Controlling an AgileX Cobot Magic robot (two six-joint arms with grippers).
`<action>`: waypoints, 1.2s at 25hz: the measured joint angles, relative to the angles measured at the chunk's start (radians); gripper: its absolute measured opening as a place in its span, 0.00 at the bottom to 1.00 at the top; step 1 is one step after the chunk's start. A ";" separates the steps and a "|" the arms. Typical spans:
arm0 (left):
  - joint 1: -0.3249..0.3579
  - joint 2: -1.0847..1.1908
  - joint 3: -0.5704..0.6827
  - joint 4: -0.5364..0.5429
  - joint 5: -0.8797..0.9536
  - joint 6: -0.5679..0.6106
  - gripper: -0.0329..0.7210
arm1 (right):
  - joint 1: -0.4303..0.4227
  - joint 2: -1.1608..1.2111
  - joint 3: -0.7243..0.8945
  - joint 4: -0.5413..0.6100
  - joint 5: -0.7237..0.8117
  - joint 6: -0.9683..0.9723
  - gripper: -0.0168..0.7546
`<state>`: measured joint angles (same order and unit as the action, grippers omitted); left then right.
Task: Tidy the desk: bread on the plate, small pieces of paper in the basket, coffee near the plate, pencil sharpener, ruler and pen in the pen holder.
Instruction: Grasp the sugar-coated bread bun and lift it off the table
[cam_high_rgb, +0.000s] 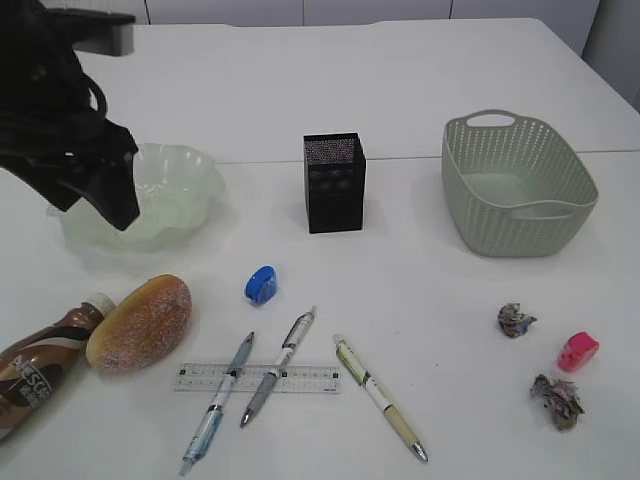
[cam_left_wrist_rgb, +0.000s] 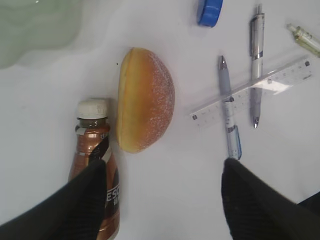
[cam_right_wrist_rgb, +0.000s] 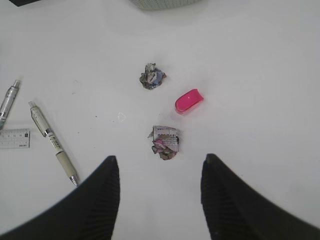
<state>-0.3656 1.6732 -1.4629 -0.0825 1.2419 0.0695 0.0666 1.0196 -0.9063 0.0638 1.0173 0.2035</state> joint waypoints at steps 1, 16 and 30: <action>0.000 0.019 0.000 0.004 0.000 0.000 0.73 | 0.000 0.000 0.000 0.000 0.000 0.000 0.56; 0.000 0.253 -0.001 0.032 -0.024 -0.002 0.76 | 0.000 0.000 0.000 -0.011 0.000 -0.013 0.56; 0.000 0.329 -0.002 0.036 -0.051 -0.002 0.79 | 0.000 0.001 0.000 -0.024 0.000 -0.017 0.56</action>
<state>-0.3656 2.0023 -1.4652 -0.0468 1.1910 0.0675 0.0666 1.0211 -0.9063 0.0399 1.0173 0.1868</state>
